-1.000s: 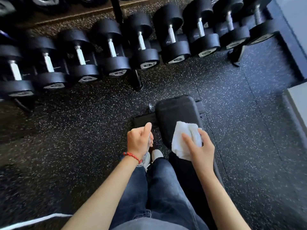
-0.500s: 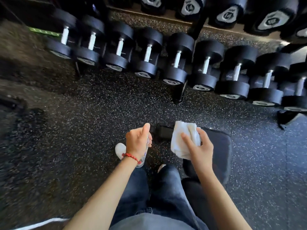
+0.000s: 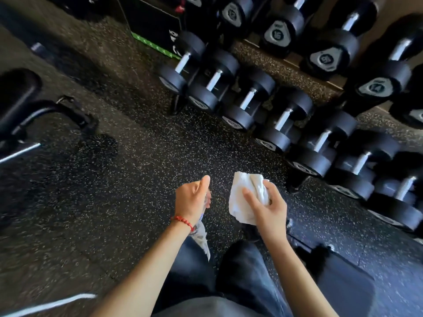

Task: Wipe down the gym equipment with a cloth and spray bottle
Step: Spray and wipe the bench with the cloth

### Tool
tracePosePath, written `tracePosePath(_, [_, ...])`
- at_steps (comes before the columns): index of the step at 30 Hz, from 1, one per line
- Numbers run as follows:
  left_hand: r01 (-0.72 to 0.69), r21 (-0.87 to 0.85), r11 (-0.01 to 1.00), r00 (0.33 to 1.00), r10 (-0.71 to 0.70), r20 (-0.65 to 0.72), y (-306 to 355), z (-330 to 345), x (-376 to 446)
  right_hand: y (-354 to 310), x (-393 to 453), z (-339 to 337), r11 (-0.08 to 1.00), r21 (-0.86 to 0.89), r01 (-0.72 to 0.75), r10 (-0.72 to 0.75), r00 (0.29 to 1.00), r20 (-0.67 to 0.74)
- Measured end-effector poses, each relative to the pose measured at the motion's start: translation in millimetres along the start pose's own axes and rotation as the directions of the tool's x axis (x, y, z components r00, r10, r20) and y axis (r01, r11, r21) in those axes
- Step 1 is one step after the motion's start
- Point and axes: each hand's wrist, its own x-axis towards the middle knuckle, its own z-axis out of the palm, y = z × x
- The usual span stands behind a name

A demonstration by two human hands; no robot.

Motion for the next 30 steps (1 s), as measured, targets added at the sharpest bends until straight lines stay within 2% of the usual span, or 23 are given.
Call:
tracePosePath(11, [0.153,-0.107,0.982,0.959,-0.174,-0.224,-15.3,-91.2,88.8,-71.9,67.0,115.2,0.987,-0.103,0.124,-0.098,0.969,0.229])
tracePosePath(14, [0.161,-0.082,0.984,0.941,-0.178,-0.287,-20.7,-107.7,122.3,-92.6,94.1,145.7,0.985,-0.107,0.137,-0.103,0.956,0.275])
tracePosePath(21, [0.147,-0.150,0.978,0.911,-0.192,-0.365,3.8,-160.1,219.3,-151.5,180.0,225.5,0.974,-0.094,0.207,-0.153,0.903,0.402])
tracePosePath(30, [0.205,-0.278,0.939,0.786,-0.327,-0.525,14.8,-229.9,326.5,-229.5,271.6,330.6,0.956,-0.114,0.271,-0.173,0.832,0.527])
